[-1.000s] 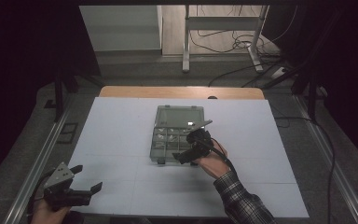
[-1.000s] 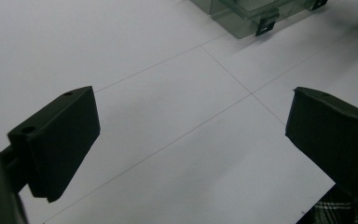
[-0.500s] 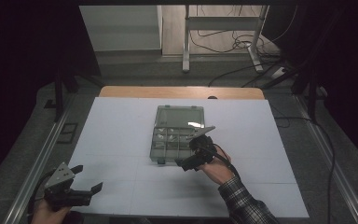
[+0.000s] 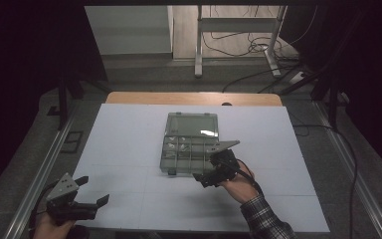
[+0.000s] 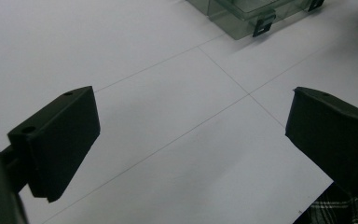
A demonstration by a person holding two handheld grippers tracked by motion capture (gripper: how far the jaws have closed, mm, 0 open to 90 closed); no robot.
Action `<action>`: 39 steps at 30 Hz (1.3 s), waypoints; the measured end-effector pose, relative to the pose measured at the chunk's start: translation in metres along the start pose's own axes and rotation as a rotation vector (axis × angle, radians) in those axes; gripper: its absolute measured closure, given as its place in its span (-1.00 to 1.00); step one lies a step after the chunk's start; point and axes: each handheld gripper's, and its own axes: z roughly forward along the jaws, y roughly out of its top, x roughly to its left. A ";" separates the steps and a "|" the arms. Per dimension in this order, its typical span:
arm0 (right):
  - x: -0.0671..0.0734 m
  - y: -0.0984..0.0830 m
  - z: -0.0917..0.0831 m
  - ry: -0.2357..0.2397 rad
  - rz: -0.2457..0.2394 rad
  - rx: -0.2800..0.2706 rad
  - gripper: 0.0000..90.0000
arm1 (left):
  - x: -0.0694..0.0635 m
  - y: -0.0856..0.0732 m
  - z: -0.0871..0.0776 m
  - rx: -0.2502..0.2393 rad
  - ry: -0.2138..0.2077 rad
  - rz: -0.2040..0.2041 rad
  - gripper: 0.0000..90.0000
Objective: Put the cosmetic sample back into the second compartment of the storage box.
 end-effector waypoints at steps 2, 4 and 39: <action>0.000 -0.002 -0.002 -0.005 0.002 0.002 -0.96 | 0.000 0.000 0.000 -0.002 -0.002 -0.002 -0.92; 0.000 -0.004 -0.005 -0.012 -0.001 0.001 -0.96 | 0.000 0.000 0.000 -0.002 -0.003 -0.002 -0.92; -0.004 -0.044 -0.049 -0.071 0.025 -0.042 -0.95 | -0.001 0.000 0.000 -0.003 0.000 -0.001 -0.92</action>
